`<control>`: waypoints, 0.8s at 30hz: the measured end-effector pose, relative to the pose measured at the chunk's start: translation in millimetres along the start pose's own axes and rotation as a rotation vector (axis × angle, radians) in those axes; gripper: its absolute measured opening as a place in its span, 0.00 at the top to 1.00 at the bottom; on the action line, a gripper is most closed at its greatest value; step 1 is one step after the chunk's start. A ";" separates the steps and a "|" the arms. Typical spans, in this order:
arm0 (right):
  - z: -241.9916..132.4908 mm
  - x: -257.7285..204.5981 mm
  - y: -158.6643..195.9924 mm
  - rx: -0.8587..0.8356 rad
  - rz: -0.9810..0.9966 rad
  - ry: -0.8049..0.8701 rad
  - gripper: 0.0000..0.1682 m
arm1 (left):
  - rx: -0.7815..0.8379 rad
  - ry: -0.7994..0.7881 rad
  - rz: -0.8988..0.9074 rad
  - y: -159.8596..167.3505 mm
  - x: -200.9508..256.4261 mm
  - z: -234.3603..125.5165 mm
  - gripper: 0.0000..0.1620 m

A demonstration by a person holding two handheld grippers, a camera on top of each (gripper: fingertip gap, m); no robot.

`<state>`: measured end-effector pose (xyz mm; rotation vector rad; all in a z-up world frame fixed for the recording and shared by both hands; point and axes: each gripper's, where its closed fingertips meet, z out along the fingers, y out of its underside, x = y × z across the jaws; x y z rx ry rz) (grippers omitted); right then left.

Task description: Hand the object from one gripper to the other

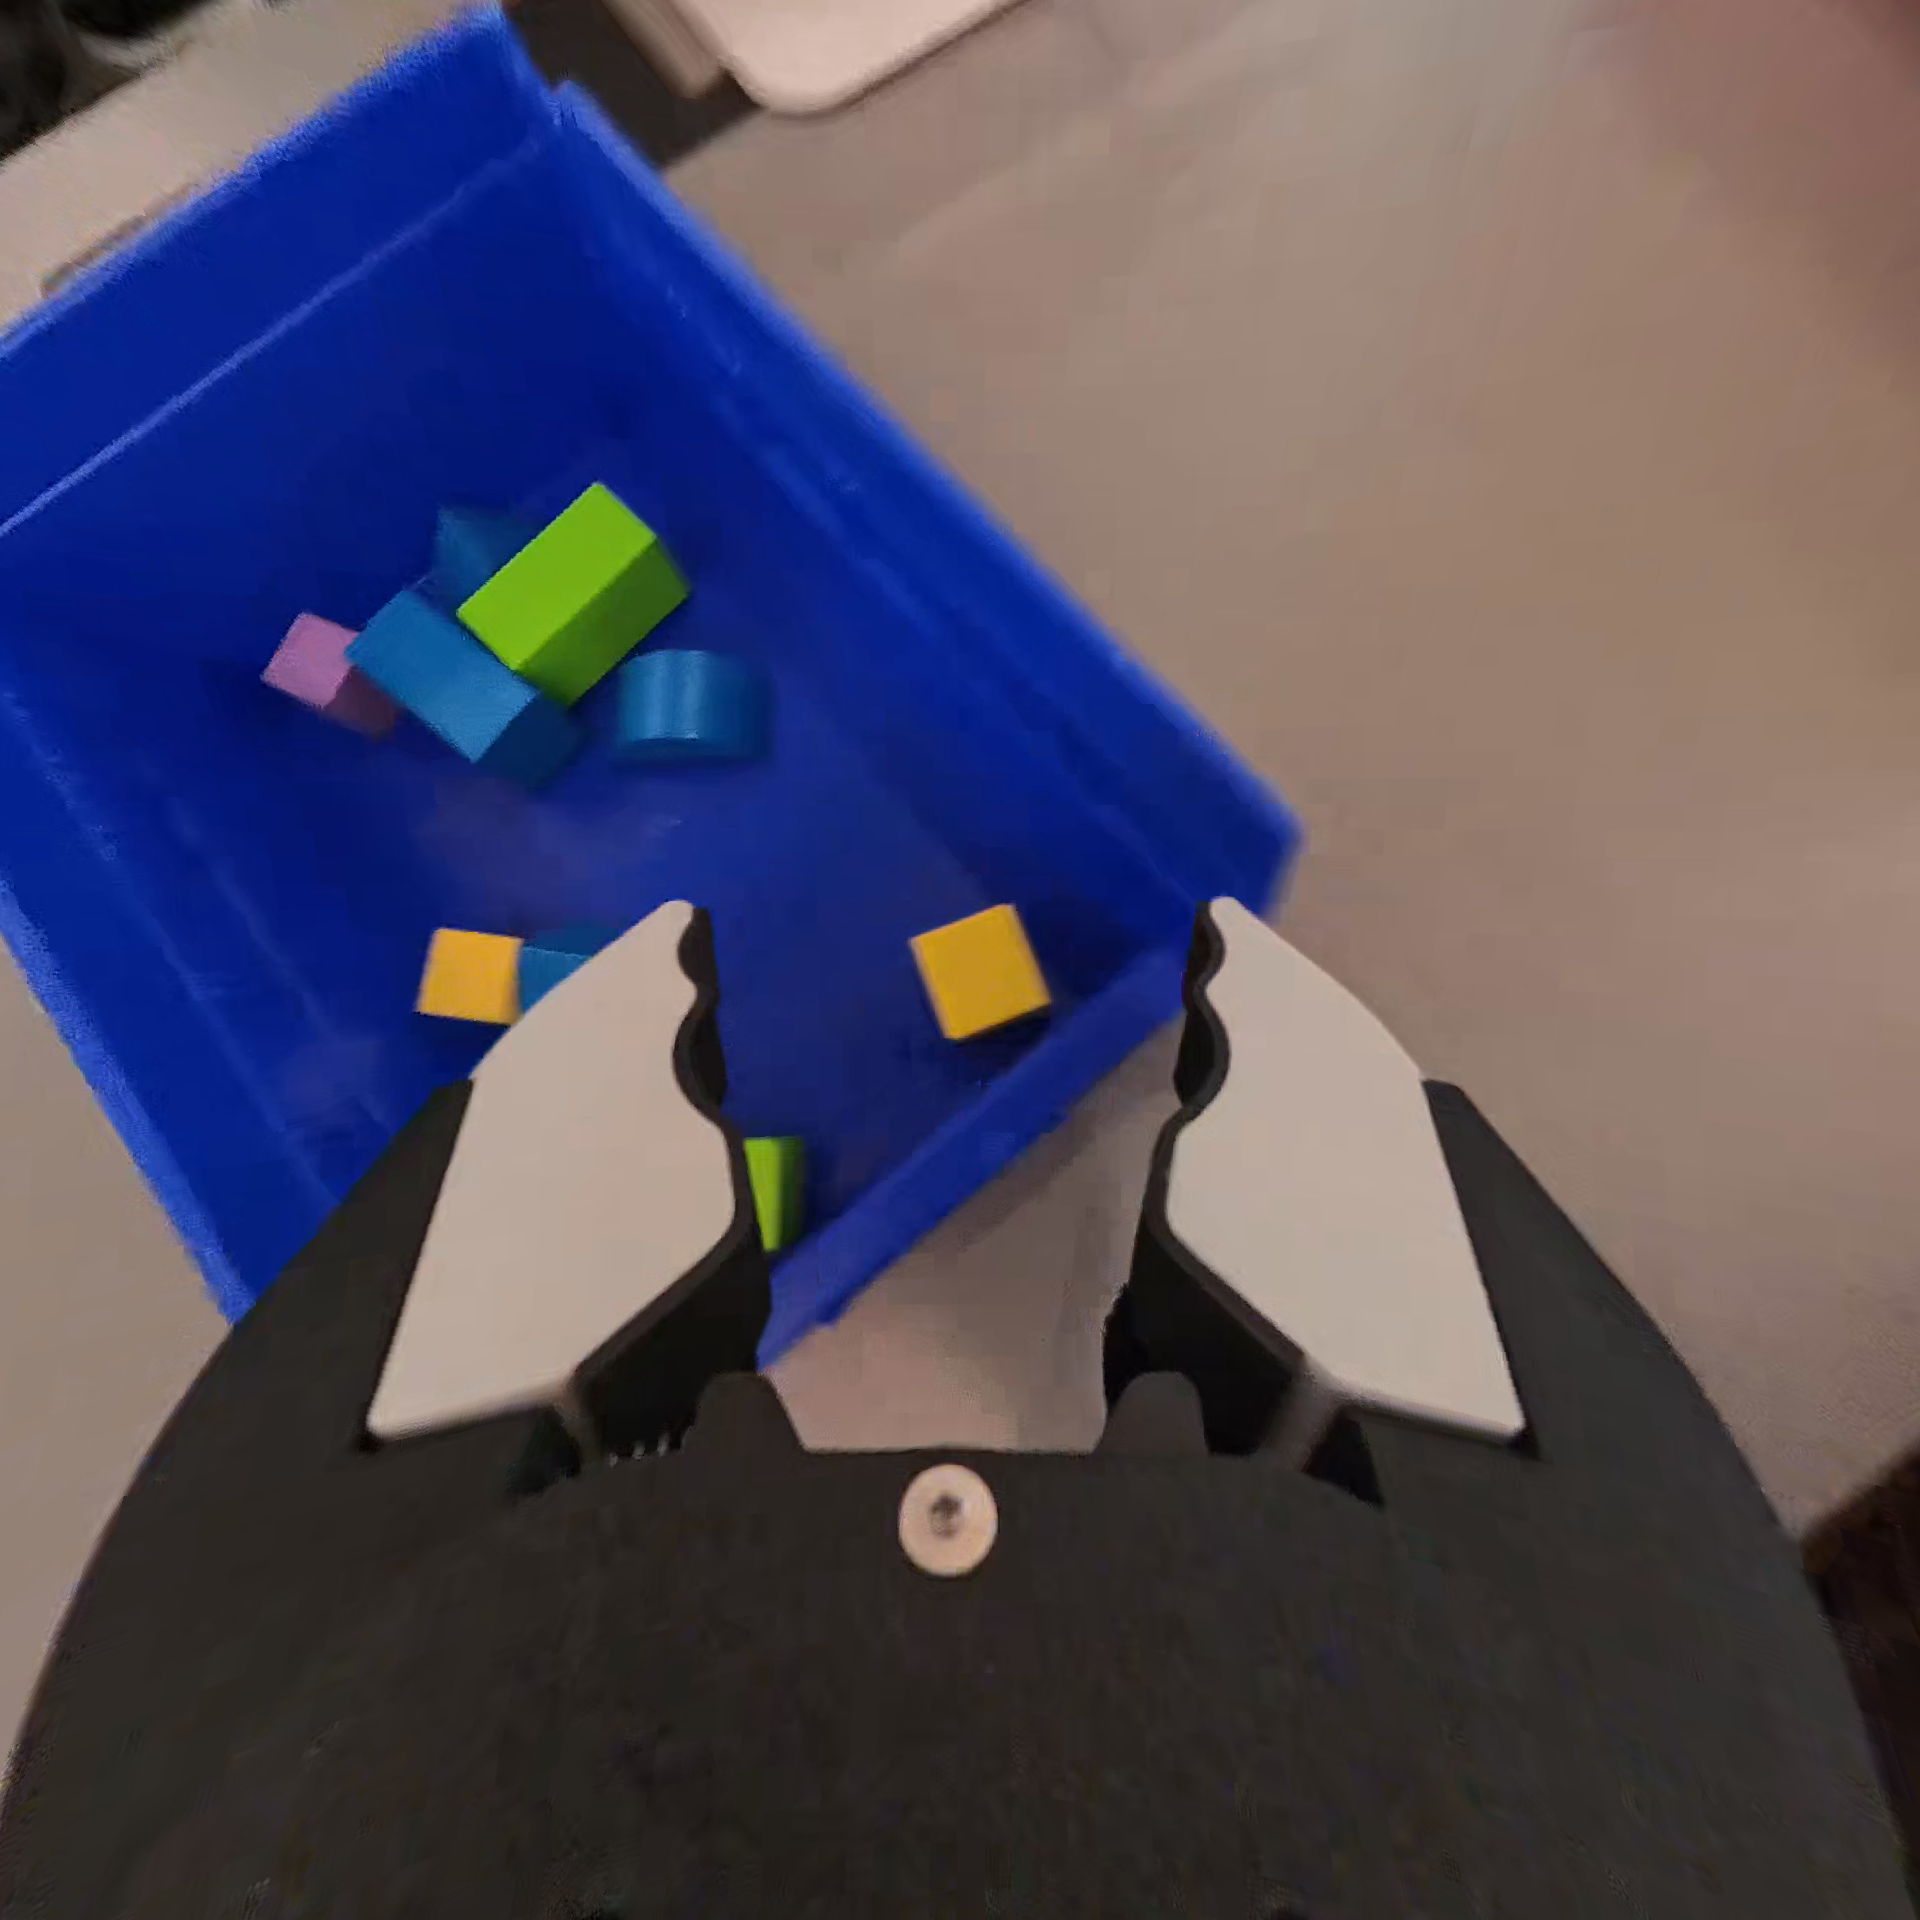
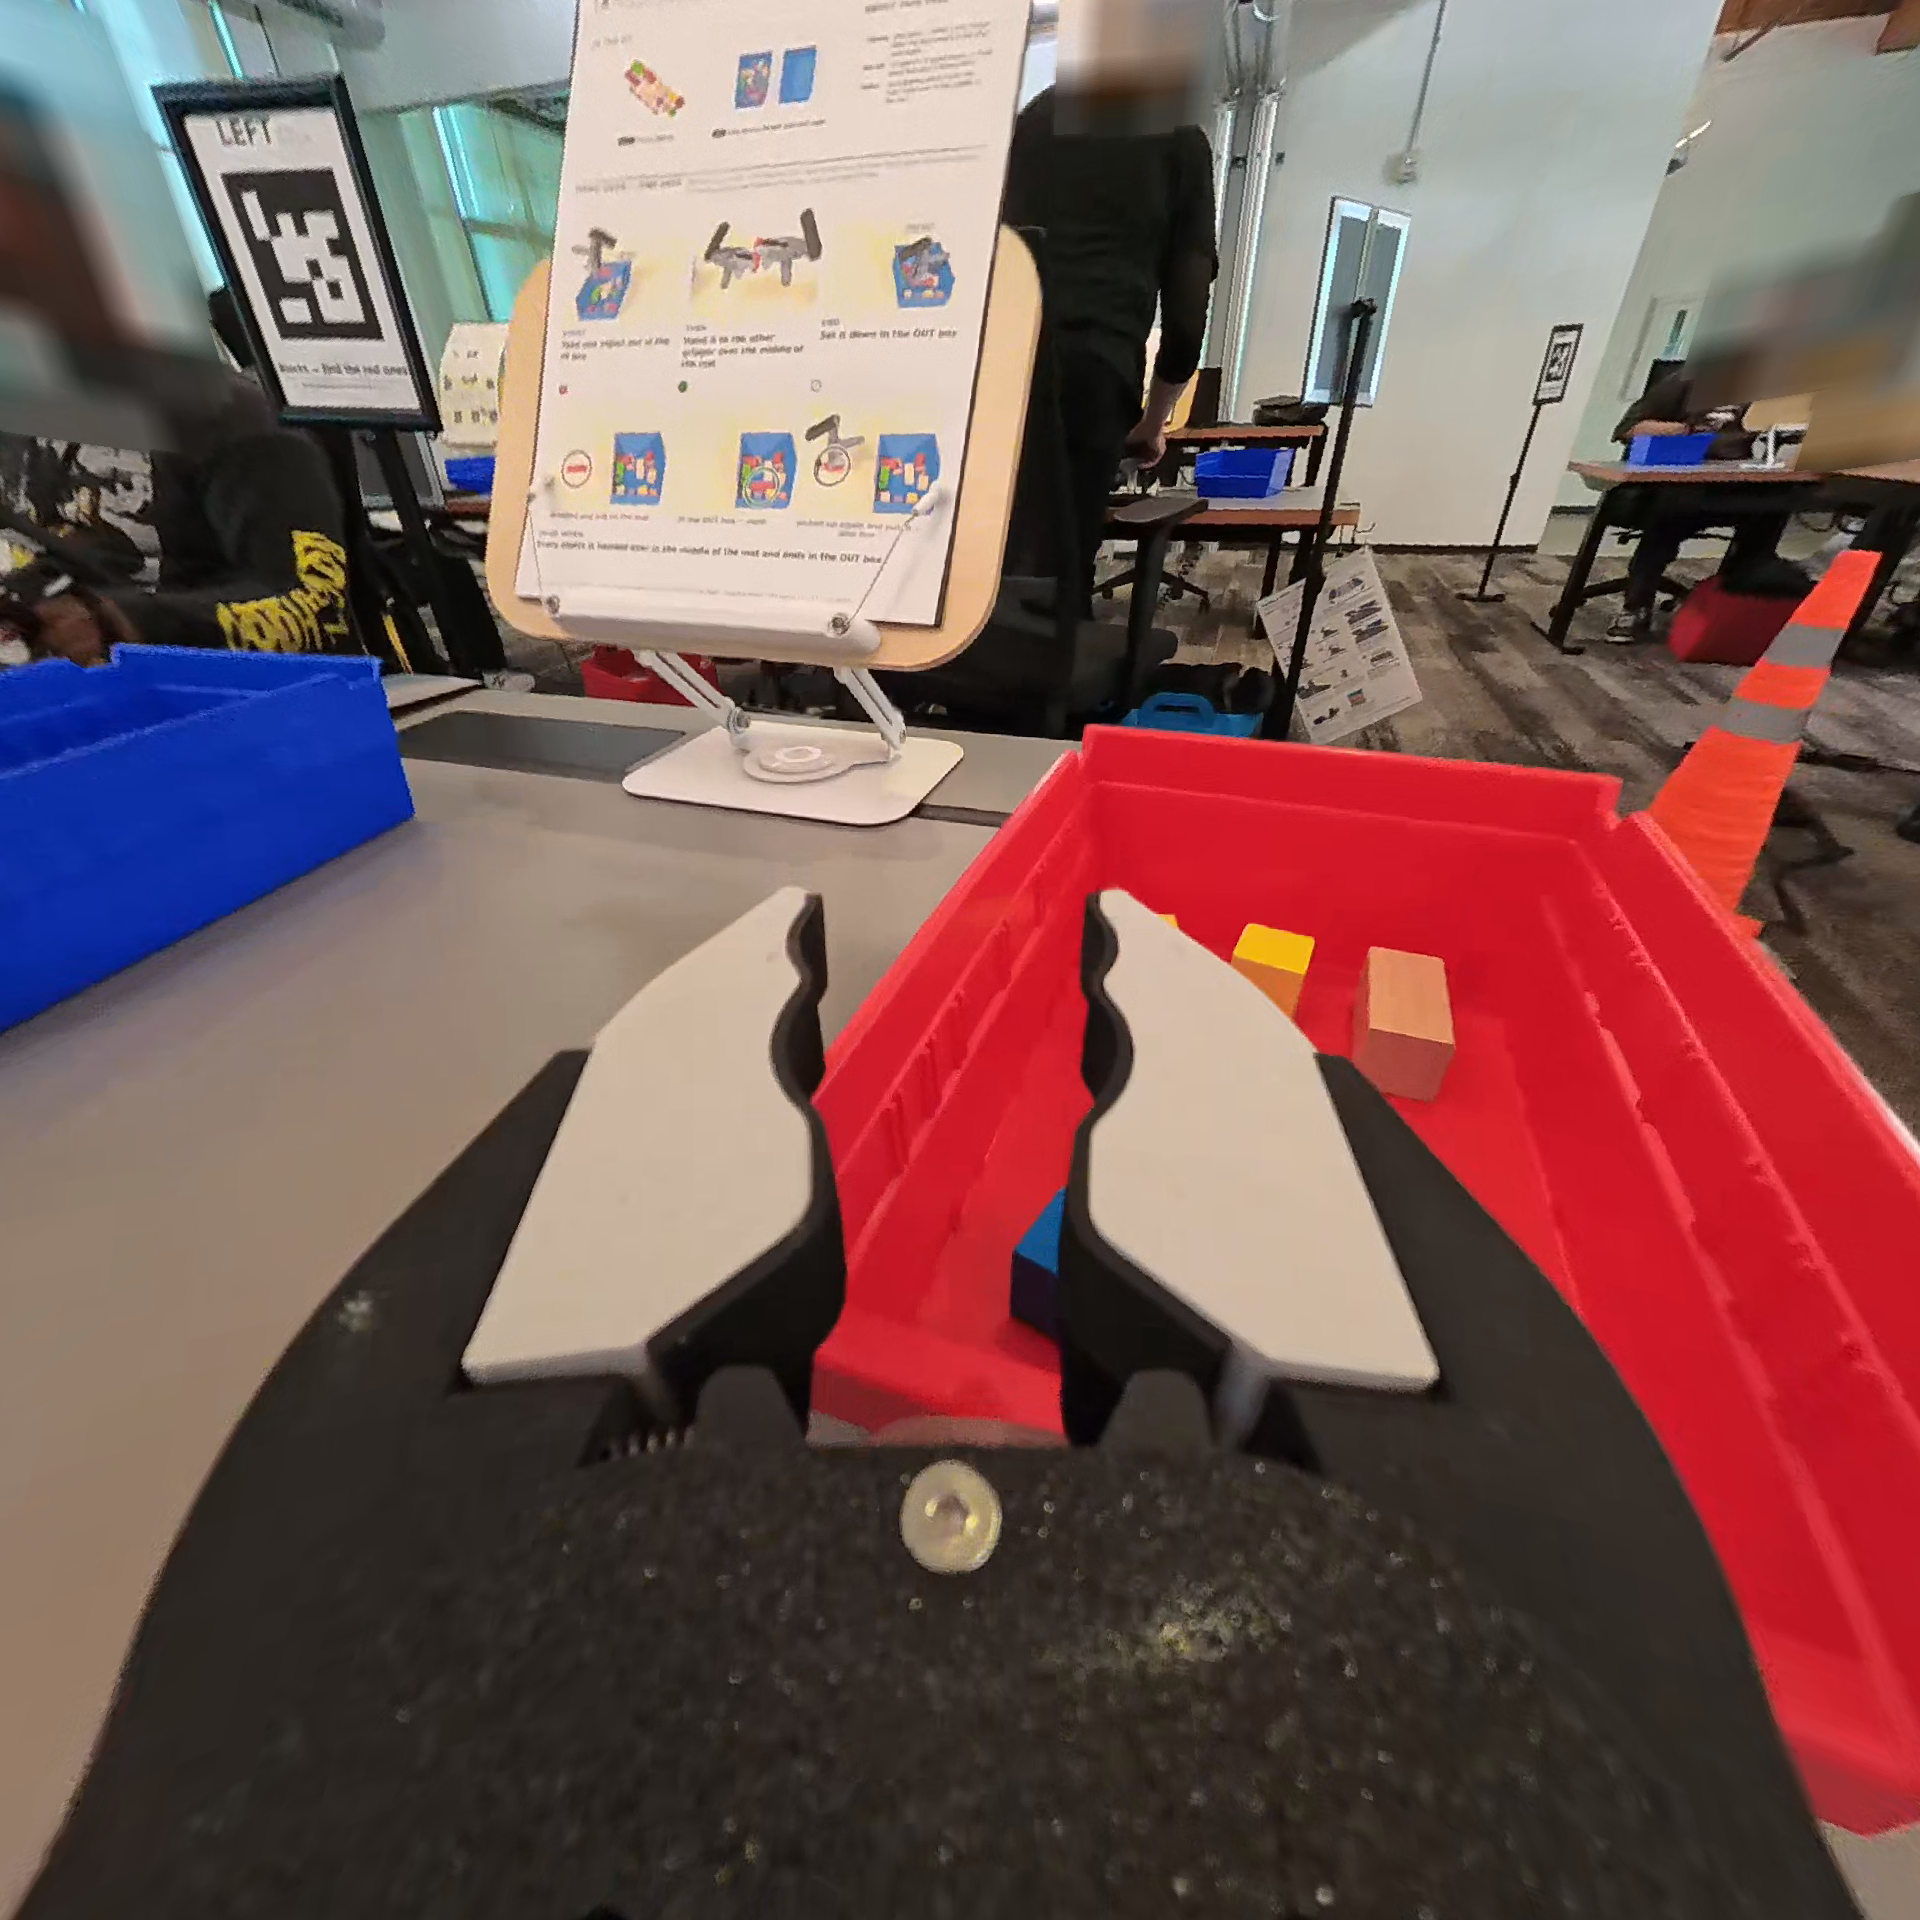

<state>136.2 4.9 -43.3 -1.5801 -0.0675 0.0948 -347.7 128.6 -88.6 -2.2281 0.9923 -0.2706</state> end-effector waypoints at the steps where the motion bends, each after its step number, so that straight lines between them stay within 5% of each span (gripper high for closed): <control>1: 1.6 -1.3 3.7 -0.009 -0.016 -0.009 0.72 | -0.059 -0.011 0.021 1.0 -11.1 13.6 0.46; 10: 11.4 -2.5 14.9 -0.041 -0.016 -0.062 0.72 | -0.403 0.052 0.016 17.8 -71.1 116.4 0.49; 24: 9.2 6.0 18.5 -0.050 0.042 -0.081 0.72 | -0.476 0.125 0.069 13.9 -75.2 135.5 0.68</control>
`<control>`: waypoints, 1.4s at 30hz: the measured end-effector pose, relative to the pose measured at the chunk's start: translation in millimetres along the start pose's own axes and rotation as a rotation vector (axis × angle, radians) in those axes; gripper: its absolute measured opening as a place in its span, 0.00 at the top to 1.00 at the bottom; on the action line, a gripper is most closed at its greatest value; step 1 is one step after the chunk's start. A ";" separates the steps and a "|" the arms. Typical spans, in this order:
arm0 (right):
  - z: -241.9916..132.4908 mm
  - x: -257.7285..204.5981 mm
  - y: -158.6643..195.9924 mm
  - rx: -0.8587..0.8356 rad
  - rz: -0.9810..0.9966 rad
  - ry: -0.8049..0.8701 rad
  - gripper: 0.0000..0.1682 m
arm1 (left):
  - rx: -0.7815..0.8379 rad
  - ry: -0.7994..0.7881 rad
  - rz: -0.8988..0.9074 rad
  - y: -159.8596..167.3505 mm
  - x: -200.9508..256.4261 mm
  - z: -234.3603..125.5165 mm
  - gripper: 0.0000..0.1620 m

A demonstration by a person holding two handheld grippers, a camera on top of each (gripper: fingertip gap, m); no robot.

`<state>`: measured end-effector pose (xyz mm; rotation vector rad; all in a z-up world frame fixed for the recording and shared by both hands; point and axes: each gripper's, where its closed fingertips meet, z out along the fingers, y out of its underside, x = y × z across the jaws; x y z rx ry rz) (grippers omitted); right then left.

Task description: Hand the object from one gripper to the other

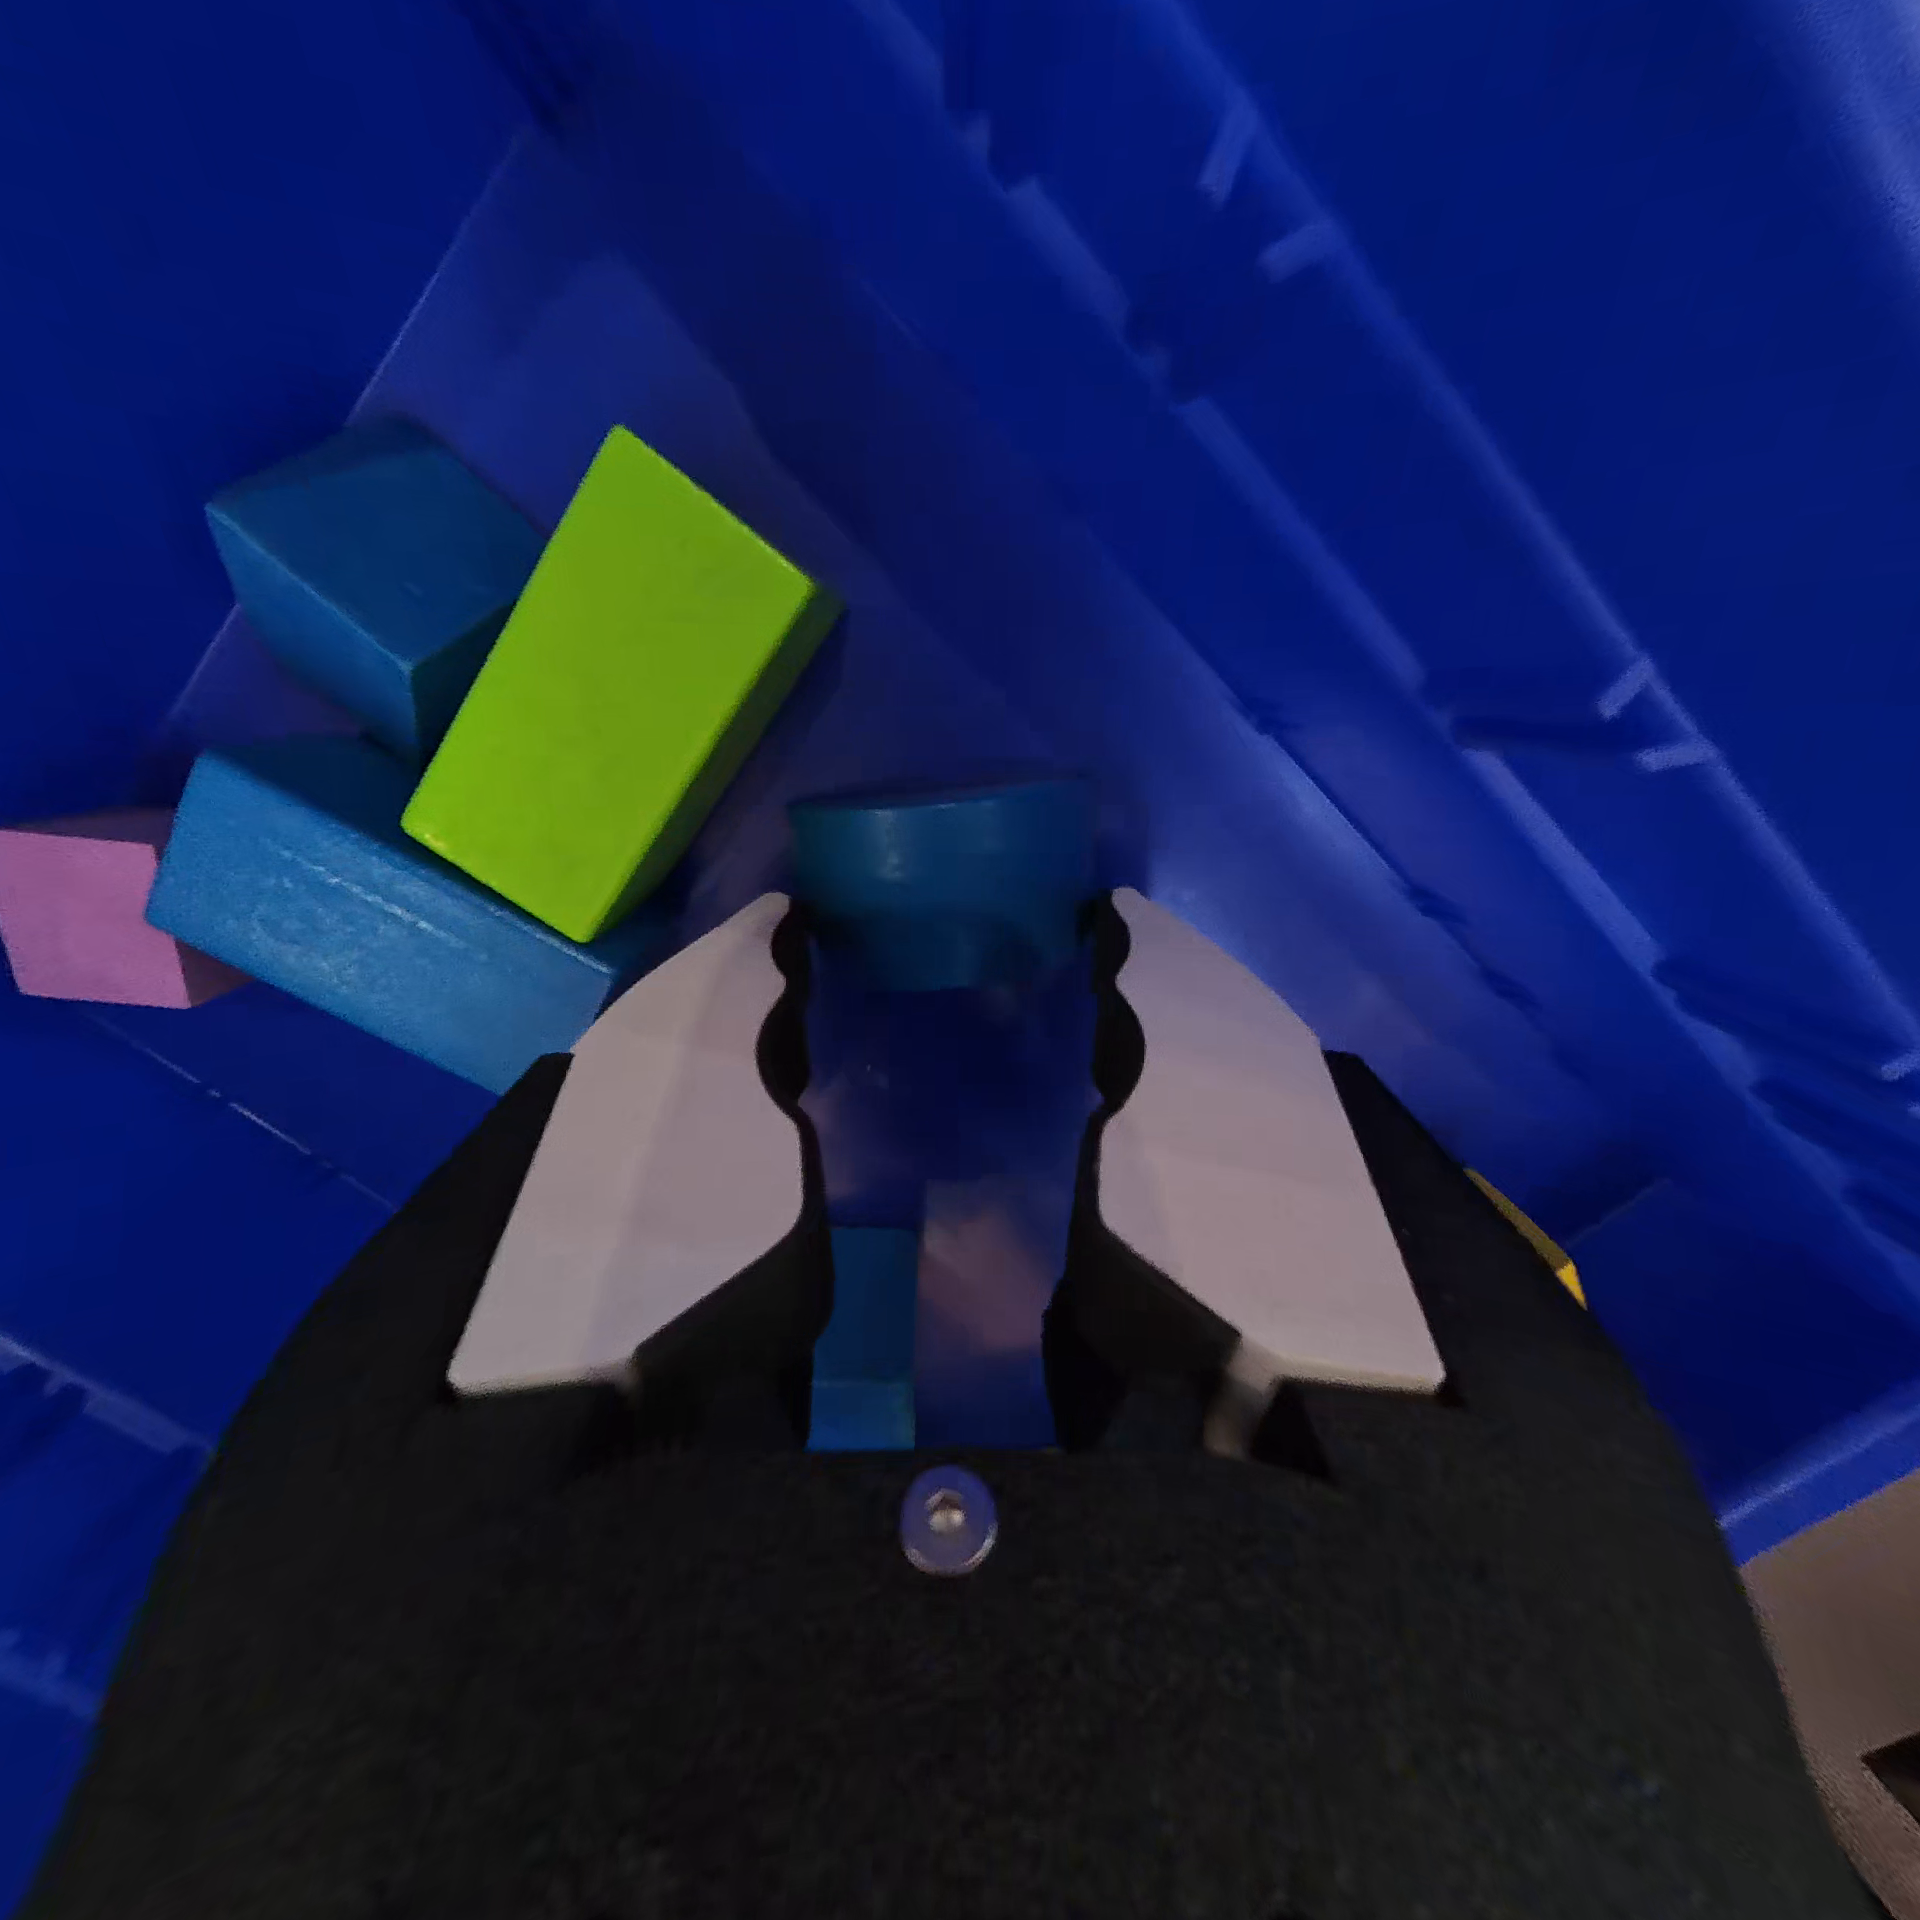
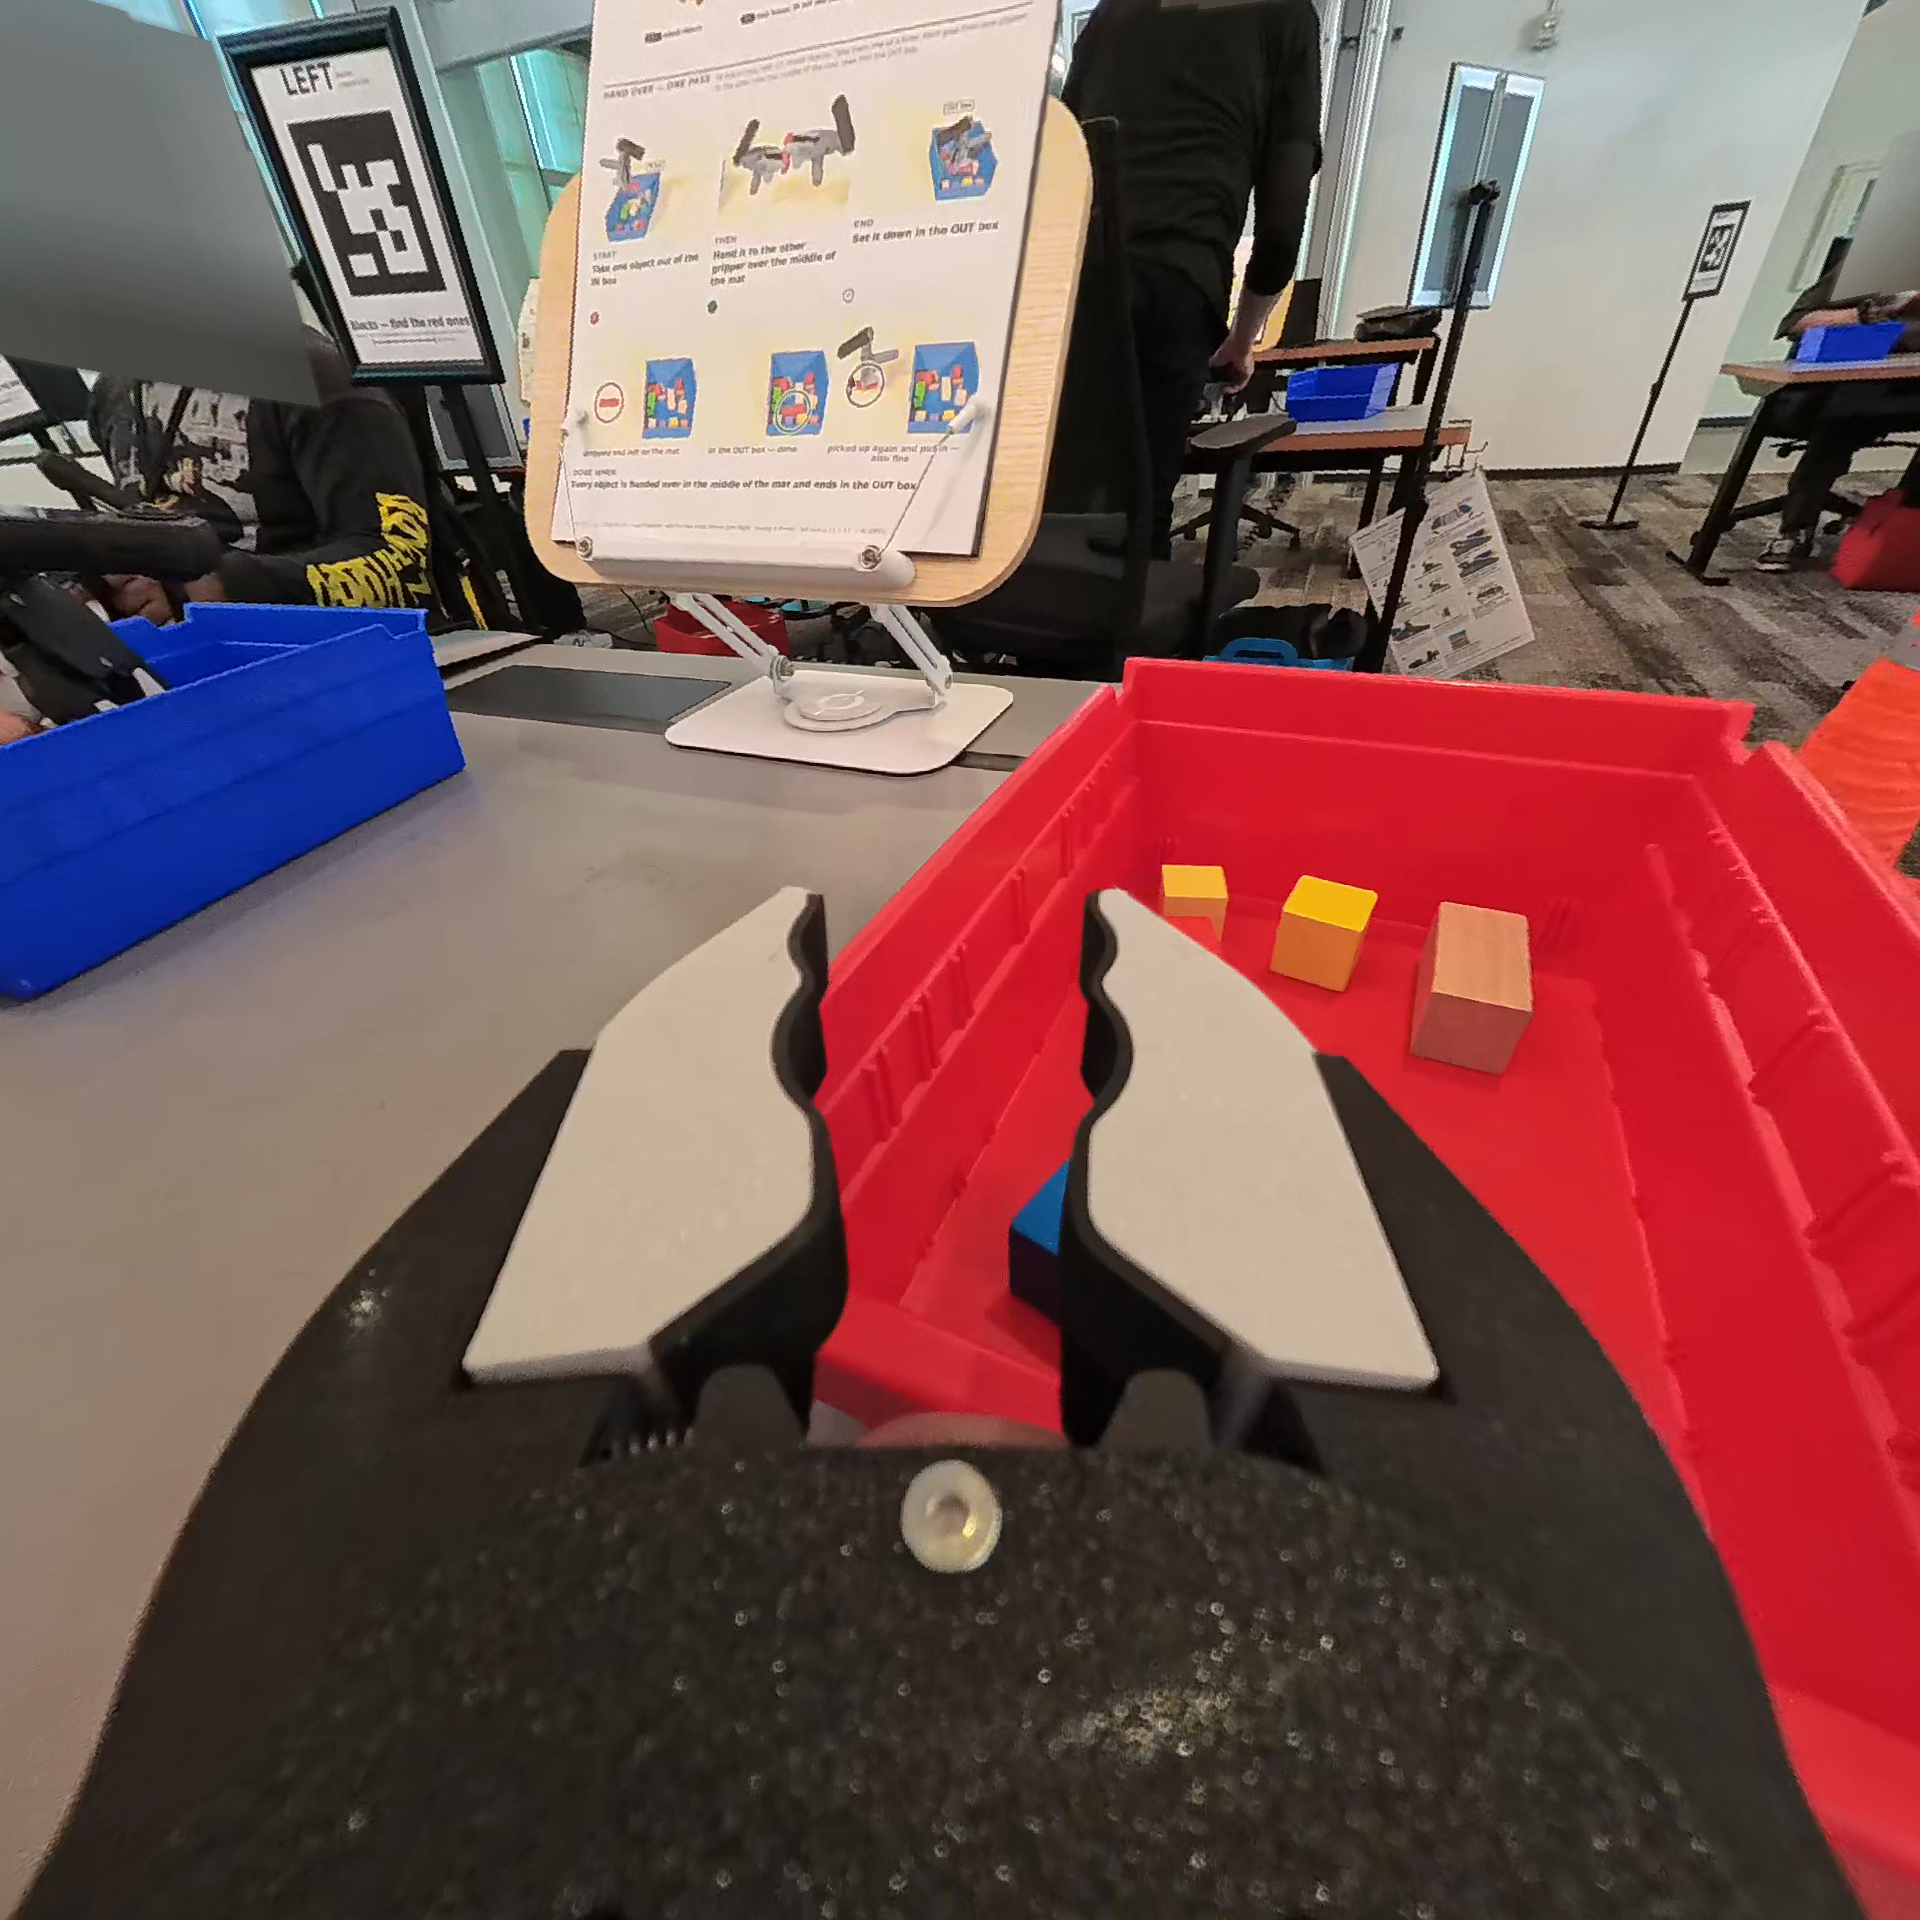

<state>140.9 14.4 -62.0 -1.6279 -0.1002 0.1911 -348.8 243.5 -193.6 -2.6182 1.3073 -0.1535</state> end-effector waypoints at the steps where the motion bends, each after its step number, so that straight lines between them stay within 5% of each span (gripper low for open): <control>1: 0.3 -1.5 -1.0 0.001 -0.002 -0.003 0.72 | 0.000 0.002 -0.002 0.1 0.0 -0.1 0.68; 7: 1.3 -14.9 -17.6 0.015 -0.054 -0.021 0.72 | 0.064 0.058 -0.075 1.4 7.3 -3.7 0.68; 12: 14.8 -52.1 -35.2 0.018 -0.115 -0.144 0.72 | 0.272 0.181 -0.210 -1.3 14.9 -39.1 0.68; 20: 80.6 -153.0 -38.7 -0.023 -0.303 -0.495 0.72 | 0.818 0.810 -0.385 -44.8 77.1 -159.9 0.68; 27: 124.2 -231.2 -69.8 0.008 -0.478 -0.681 0.72 | 0.846 1.283 -0.344 -107.2 176.9 -193.9 0.68; 34: 145.6 -253.2 -64.3 0.036 -0.467 -0.736 0.70 | 0.780 1.466 -0.323 -147.4 247.8 -185.9 0.68; 37: 143.0 -244.5 -64.7 0.059 -0.459 -0.726 0.81 | 0.721 1.526 -0.350 -149.8 260.8 -182.2 0.68; 42: 132.4 -238.1 -73.6 0.093 -0.453 -0.694 0.81 | 0.704 1.578 -0.360 -142.6 266.2 -186.9 0.68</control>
